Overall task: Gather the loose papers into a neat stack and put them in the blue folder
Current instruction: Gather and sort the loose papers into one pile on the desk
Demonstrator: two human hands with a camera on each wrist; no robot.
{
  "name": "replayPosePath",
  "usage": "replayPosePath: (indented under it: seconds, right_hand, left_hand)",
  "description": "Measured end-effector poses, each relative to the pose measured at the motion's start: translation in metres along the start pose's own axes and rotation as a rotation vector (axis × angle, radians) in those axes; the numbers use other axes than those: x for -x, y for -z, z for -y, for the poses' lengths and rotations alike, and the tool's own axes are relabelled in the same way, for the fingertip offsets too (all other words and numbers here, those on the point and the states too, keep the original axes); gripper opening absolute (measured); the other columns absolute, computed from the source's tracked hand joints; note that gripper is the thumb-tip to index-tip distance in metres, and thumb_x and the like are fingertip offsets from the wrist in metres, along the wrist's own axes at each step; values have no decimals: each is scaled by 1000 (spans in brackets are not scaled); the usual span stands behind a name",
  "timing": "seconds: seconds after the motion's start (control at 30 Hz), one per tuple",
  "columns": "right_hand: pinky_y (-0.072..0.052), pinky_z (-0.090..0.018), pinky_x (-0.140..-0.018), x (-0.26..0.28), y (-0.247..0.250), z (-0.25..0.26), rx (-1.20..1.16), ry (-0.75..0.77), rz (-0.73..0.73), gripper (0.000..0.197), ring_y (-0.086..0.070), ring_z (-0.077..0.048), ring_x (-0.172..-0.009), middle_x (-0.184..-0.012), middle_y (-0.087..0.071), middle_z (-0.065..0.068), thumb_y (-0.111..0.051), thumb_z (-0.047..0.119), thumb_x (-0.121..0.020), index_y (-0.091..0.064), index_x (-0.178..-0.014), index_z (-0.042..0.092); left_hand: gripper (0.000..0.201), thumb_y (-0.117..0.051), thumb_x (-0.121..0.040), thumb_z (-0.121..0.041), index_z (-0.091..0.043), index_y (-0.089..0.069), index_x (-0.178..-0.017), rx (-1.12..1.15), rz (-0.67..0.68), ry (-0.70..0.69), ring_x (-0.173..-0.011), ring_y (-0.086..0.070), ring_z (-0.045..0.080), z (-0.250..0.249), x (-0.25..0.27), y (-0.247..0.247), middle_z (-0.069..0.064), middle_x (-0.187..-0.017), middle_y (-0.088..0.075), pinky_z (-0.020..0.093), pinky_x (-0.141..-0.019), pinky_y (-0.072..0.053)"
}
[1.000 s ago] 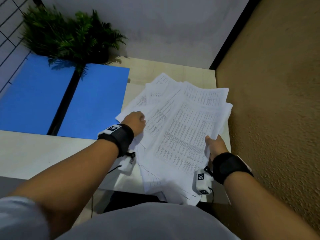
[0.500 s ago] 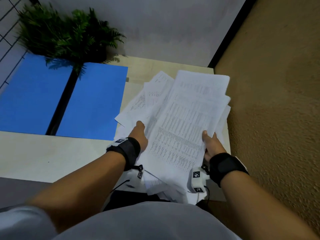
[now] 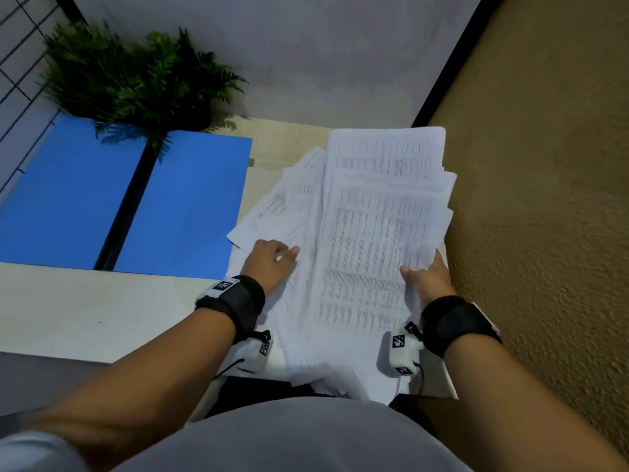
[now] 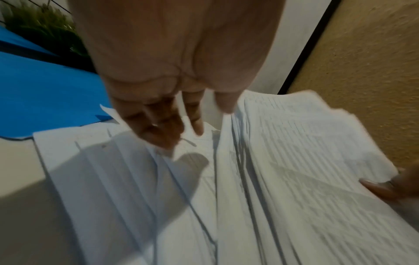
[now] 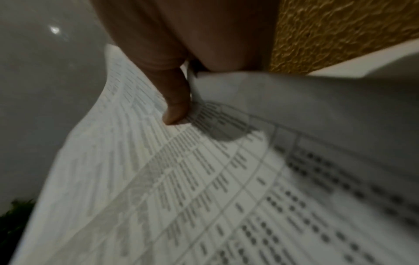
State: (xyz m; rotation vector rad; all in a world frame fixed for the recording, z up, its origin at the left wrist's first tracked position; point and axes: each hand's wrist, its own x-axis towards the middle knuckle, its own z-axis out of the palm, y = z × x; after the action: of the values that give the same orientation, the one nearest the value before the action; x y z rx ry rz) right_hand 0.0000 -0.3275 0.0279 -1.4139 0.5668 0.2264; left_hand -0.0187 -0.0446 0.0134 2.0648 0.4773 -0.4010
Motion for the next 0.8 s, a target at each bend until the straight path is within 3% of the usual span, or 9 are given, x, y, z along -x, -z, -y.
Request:
replayPosePath:
  seconds: [0.07,0.13,0.27,0.33,0.4,0.47,0.53,0.63,0.8]
  right_hand:
    - [-37,-50,-108,-3,-1,-5,44,-27,65,60,-53,-27,-125,-138,-54,-8,-47,-13,-92,-40,-143,18]
    - [-36,-53,-110,-1,-9,-10,86,-49,144,57,-54,-27,-125,-138,-56,-7,-54,-5,-91,-43,-142,17]
    - [-46,-46,-103,5,-36,-18,268,-48,206,39,-62,-24,-114,-124,-66,-4,-65,18,-90,-57,-129,17]
    - [-48,-44,-99,1,-42,-15,573,81,97,32,-61,-30,-111,-118,-65,-11,-60,33,-92,-61,-116,11]
    - [-44,-47,-101,-7,-36,-17,940,163,-21,43,-53,-31,-118,-125,-55,-13,-60,41,-89,-57,-122,12]
    - [-44,-46,-103,-8,-27,-22,1072,51,18,65,-49,-30,-123,-132,-48,-9,-71,42,-80,-46,-133,14]
    - [-45,-34,-95,-6,-21,-30,1094,-48,126,70,-52,-28,-118,-123,-50,-7,-78,30,-77,-41,-132,9]
    - [-44,-26,-85,-3,-20,-37,893,-66,11,27,-53,-23,-103,-103,-51,-3,-67,9,-88,-56,-111,1]
    - [-45,-38,-103,-28,-19,-28,677,-111,-334,45,-56,-34,-117,-132,-54,-16,-59,27,-93,-55,-125,-5]
  left_hand:
    - [47,-60,-95,-28,-13,-42,-135,339,170,38,-97,-59,2,-15,19,-4,-1,-119,-54,2,-64,-47]
    - [60,-72,-87,-23,-21,-37,-135,522,274,48,-98,-59,-4,-15,23,-14,-12,-116,-57,5,-69,-52]
    - [54,-76,-82,-16,-12,-55,-130,529,52,134,-115,-64,26,1,17,-23,7,-124,-67,42,-102,-48]
    - [40,-67,-89,-10,-7,-56,-128,490,-56,199,-112,-63,29,12,12,-17,11,-124,-66,40,-100,-48]
    - [34,-61,-93,-8,-6,-58,-127,439,-118,224,-109,-62,29,23,9,-6,11,-123,-65,38,-97,-49]
    - [31,-58,-95,-8,-4,-58,-125,382,-170,242,-104,-61,28,32,9,5,11,-119,-65,35,-91,-48]
    - [31,-56,-95,-9,-3,-58,-126,392,-188,260,-104,-62,31,38,10,13,14,-120,-65,36,-91,-48]
    - [32,-54,-97,-8,-4,-56,-129,469,-185,267,-107,-62,32,40,16,18,14,-118,-65,37,-91,-49]
    - [36,-53,-97,-7,-9,-54,-133,554,-157,257,-111,-61,30,41,19,21,9,-118,-64,40,-97,-48]
